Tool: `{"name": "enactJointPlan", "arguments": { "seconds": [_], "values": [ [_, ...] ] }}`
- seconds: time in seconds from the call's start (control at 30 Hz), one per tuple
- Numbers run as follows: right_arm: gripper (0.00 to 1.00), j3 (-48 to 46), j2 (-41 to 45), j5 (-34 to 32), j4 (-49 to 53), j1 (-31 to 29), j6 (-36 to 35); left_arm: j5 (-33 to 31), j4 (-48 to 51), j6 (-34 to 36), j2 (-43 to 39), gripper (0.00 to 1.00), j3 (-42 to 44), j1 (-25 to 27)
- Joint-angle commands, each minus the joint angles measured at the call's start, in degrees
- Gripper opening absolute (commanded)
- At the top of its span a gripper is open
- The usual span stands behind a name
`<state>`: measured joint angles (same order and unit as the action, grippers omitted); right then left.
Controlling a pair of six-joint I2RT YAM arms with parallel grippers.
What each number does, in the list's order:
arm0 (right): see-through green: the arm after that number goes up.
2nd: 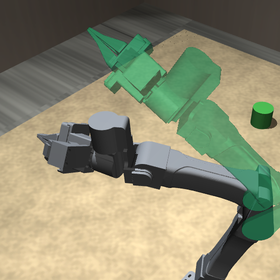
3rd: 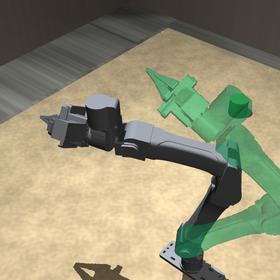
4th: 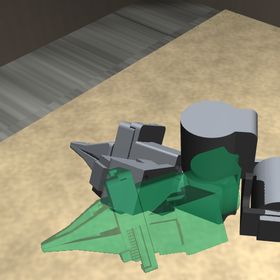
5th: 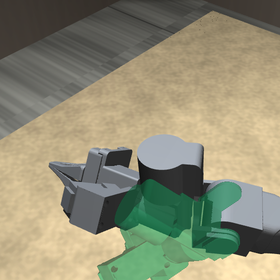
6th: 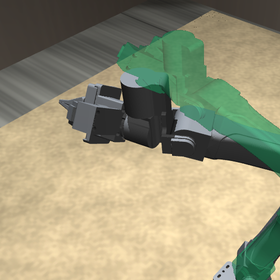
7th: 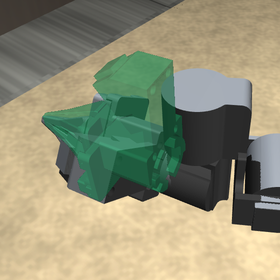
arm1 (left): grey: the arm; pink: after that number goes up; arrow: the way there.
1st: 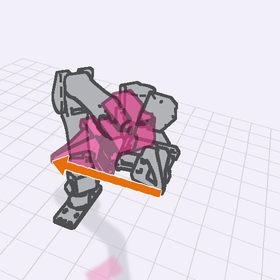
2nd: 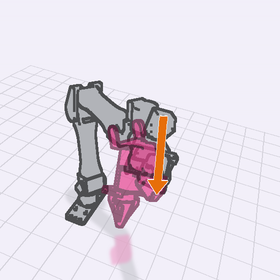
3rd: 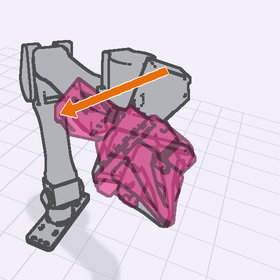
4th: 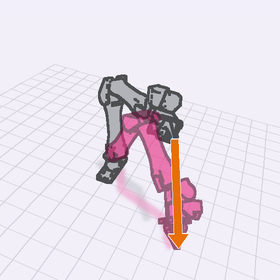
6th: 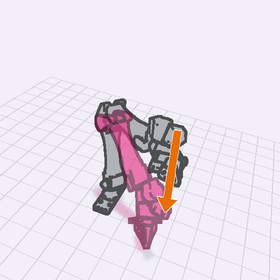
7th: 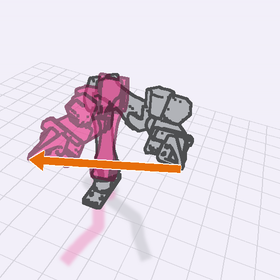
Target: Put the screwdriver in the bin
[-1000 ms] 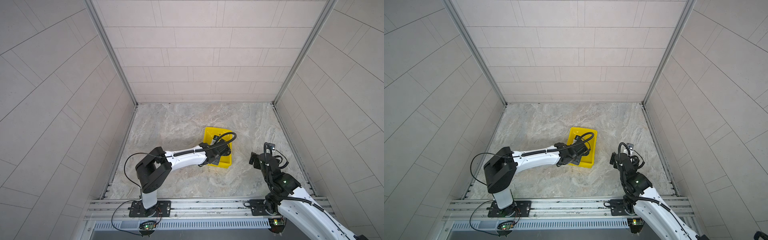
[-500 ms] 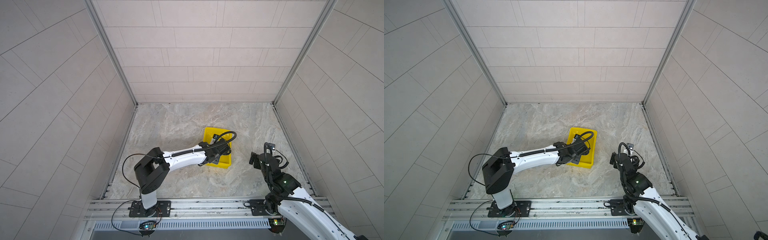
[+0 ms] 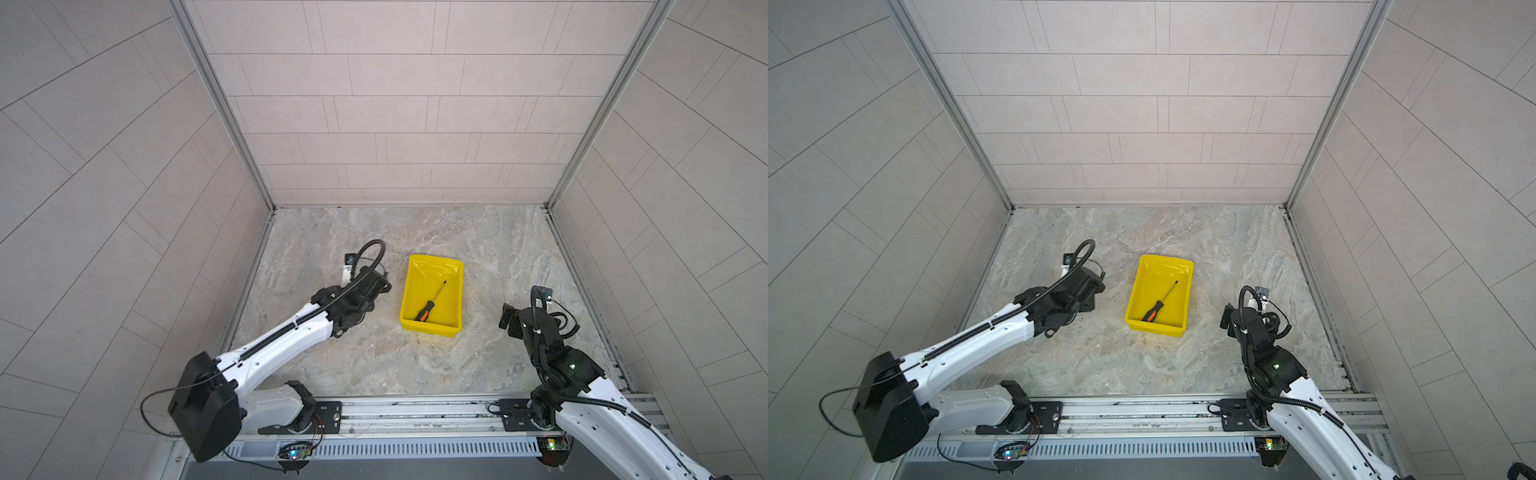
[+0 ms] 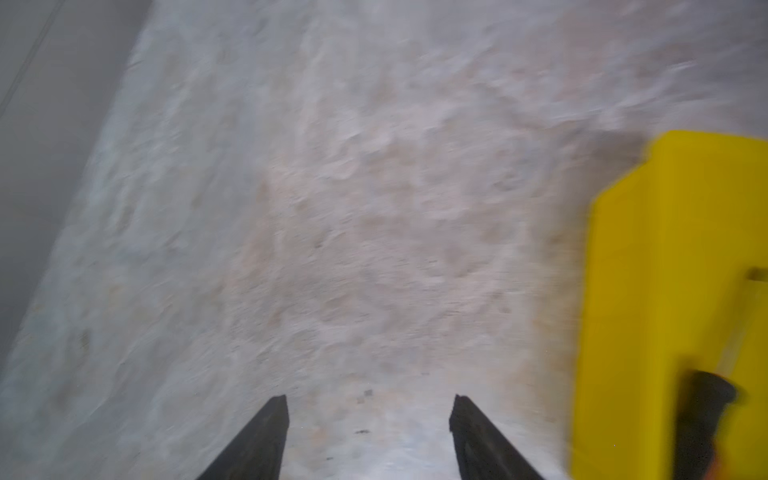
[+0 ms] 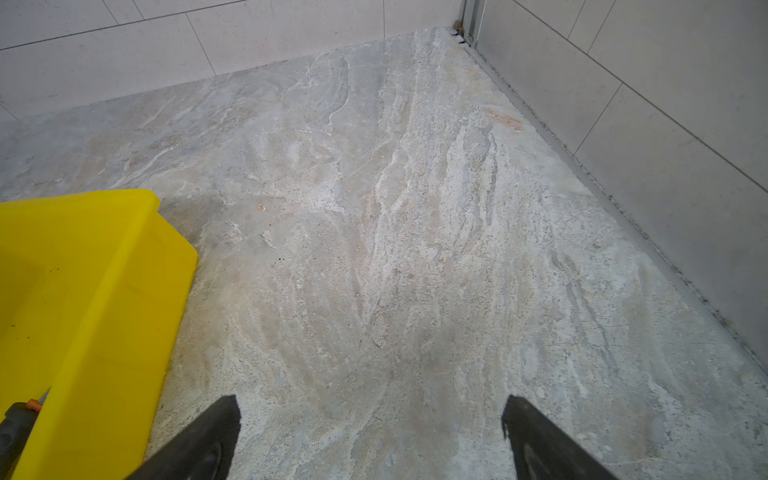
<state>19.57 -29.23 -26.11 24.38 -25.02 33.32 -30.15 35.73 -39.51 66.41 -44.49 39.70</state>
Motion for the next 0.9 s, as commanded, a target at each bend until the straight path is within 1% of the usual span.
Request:
{"name": "enactJointPlan", "arguments": {
  "seconds": [0.0, 0.03, 0.07, 0.13, 0.23, 0.3, 0.4, 0.53, 0.57, 0.67, 0.7, 0.77, 0.8, 0.87],
  "values": [
    [0.99, -0.2, 0.3, -0.7, 1.5, -0.2, 1.0, -6.7, -0.9, -4.6, -6.2, 0.77, 8.1, 0.4],
    [0.99, -0.2, 0.3, -0.6, 1.3, -0.2, 0.9, -6.4, -2.1, -2.9, -8.5, 0.9, 10.4, 0.4],
    [0.99, -0.4, 0.3, -0.6, 1.1, -0.2, 0.9, -5.9, -3.6, -0.6, -10.2, 1.0, 12.5, 0.4],
    [0.99, -0.3, -0.3, -0.5, 0.8, -0.2, 0.8, -5.6, -6.0, 1.3, -13.1, 1.0, 15.6, 0.5],
    [0.99, 0.0, -1.7, -0.8, 0.5, -0.2, 0.9, -3.7, -7.0, 2.2, -16.2, 1.0, 16.7, 0.5],
    [0.99, 0.3, -2.9, -1.0, 0.3, -0.2, 1.0, -3.5, -9.5, 2.2, -17.5, 1.0, 18.5, 0.5],
    [0.99, 0.8, -4.7, -1.2, 0.5, -0.2, 1.2, -1.4, -13.1, 4.0, -19.5, 1.0, 20.8, 0.5],
    [0.99, 1.4, -6.3, -1.2, 0.5, -0.2, 1.4, -0.4, -13.3, 3.9, -21.6, 1.0, 22.0, 0.5],
    [0.99, 1.4, -6.5, -1.2, 0.6, -0.2, 1.3, -0.4, -13.1, 3.8, -23.4, 1.0, 22.3, 0.5],
    [0.99, 1.9, -6.5, -1.1, 0.8, -0.1, 1.0, 0.3, -13.6, 3.0, -25.6, 1.0, 23.7, 0.5],
    [0.99, 2.2, -6.4, -1.1, 0.7, 0.0, 0.5, 0.6, -14.0, 3.0, -26.4, 1.0, 24.1, 0.5],
    [0.99, 4.1, -6.3, 1.3, 0.7, 0.5, -3.0, 0.6, -14.0, 2.9, -27.6, 1.0, 24.6, 0.5],
    [0.99, 5.7, -6.4, 1.4, 0.4, 0.9, -4.4, 0.9, -14.0, 2.9, -28.1, 1.0, 24.8, 0.5],
    [1.0, 9.9, -7.6, -2.1, 0.0, 1.6, -5.9, 1.8, -14.4, 3.2, -28.8, 1.0, 25.1, 0.5]
  ]
}}
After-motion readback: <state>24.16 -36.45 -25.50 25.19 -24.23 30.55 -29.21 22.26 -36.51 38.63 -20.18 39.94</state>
